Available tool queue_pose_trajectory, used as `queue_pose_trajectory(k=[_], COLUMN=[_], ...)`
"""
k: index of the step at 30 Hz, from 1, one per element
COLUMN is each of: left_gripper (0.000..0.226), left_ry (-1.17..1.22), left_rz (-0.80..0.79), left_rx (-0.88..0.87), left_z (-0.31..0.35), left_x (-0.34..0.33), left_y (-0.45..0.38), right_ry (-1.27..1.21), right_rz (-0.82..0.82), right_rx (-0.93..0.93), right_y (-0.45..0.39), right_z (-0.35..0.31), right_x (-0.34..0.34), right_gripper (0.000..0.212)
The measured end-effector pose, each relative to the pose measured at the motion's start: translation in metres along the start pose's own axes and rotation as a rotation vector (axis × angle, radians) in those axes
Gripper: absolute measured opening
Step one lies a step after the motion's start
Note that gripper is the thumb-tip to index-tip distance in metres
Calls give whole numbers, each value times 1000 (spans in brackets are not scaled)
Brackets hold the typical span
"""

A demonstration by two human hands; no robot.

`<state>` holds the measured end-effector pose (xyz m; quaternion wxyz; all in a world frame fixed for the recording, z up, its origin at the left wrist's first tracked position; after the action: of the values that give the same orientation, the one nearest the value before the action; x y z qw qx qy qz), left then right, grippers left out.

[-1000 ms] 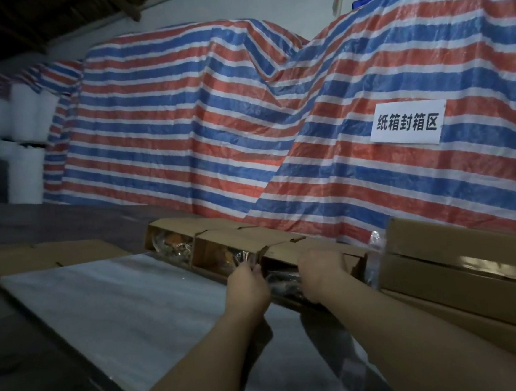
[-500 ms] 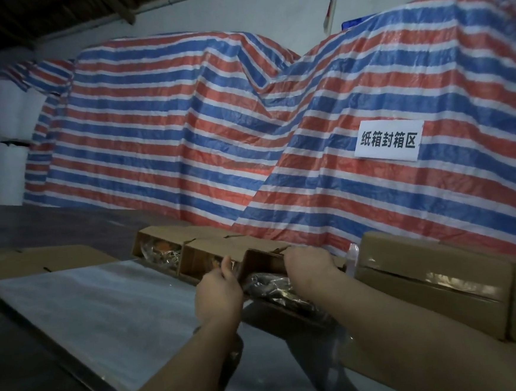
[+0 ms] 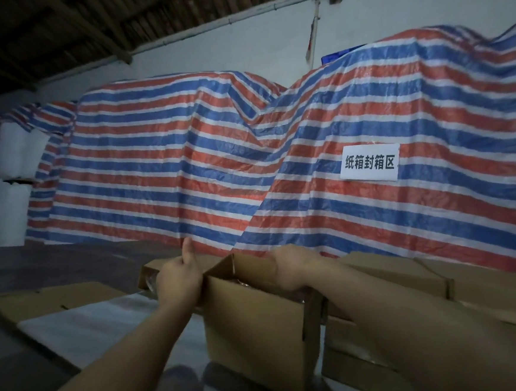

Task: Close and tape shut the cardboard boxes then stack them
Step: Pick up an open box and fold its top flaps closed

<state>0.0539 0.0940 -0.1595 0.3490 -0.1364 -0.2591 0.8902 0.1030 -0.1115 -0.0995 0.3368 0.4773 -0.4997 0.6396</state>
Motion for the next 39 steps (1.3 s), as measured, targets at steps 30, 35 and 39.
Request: queue_pose_trajectory(k=[30, 35, 39], left_gripper=[13, 35, 43], left_ry=[281, 250, 271], left_rz=[-814, -811, -823], left_rx=[11, -9, 15], left_z=[127, 119, 114], left_x=[-210, -212, -218], left_y=[233, 231, 231], right_ry=[-385, -772, -1170], right_rz=[108, 420, 369], right_rx=[-331, -478, -629], right_y=[204, 236, 263], right_z=[322, 356, 361], right_x=[59, 59, 17], right_gripper=[19, 30, 39])
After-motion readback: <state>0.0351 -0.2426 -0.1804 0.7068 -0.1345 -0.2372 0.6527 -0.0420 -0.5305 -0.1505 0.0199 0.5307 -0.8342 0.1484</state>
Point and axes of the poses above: each hand's wrist, its own y-axis away from the middle knuckle, its own x-axis out of the back of the hand, z = x × y, the point moved 7 cm from there along -y, towards the middle knuckle, and after that the axes turned 9 degrees about -x, right-handed, at the moved point
